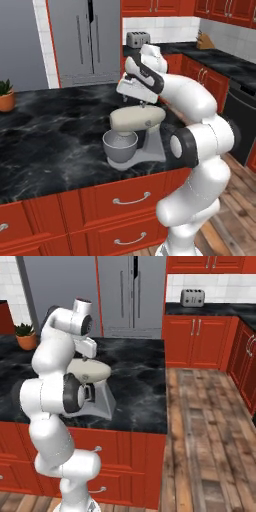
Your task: Close the stand mixer head.
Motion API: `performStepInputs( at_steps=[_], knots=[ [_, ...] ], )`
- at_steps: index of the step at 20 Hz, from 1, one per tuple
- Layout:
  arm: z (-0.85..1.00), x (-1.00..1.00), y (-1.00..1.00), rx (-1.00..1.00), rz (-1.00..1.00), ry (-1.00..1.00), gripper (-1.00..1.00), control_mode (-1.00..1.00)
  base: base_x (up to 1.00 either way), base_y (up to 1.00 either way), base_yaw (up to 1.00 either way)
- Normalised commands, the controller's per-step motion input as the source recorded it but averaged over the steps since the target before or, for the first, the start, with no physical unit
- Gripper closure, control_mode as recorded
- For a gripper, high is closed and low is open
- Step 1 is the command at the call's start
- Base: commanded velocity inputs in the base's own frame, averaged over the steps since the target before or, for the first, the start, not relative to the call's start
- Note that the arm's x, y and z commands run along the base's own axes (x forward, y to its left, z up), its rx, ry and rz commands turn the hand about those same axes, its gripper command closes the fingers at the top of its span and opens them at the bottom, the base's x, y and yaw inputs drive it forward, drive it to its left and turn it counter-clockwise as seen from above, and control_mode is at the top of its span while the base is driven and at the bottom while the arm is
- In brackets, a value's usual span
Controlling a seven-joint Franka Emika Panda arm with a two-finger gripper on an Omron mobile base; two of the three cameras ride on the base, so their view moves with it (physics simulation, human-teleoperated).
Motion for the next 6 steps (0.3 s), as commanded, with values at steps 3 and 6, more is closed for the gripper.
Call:
performStepInputs(
  at_steps=[3, 6],
  knots=[
    [0.0, -0.1, 0.42, -0.23, -0.02, -0.25, -1.0, -1.0, 0.0, 0.0, 0.0],
    [0.0, -0.13, 0.04, -0.01, 0.0, -0.05, -1.0, -1.0, 0.0, 0.0, 0.0]
  ],
)
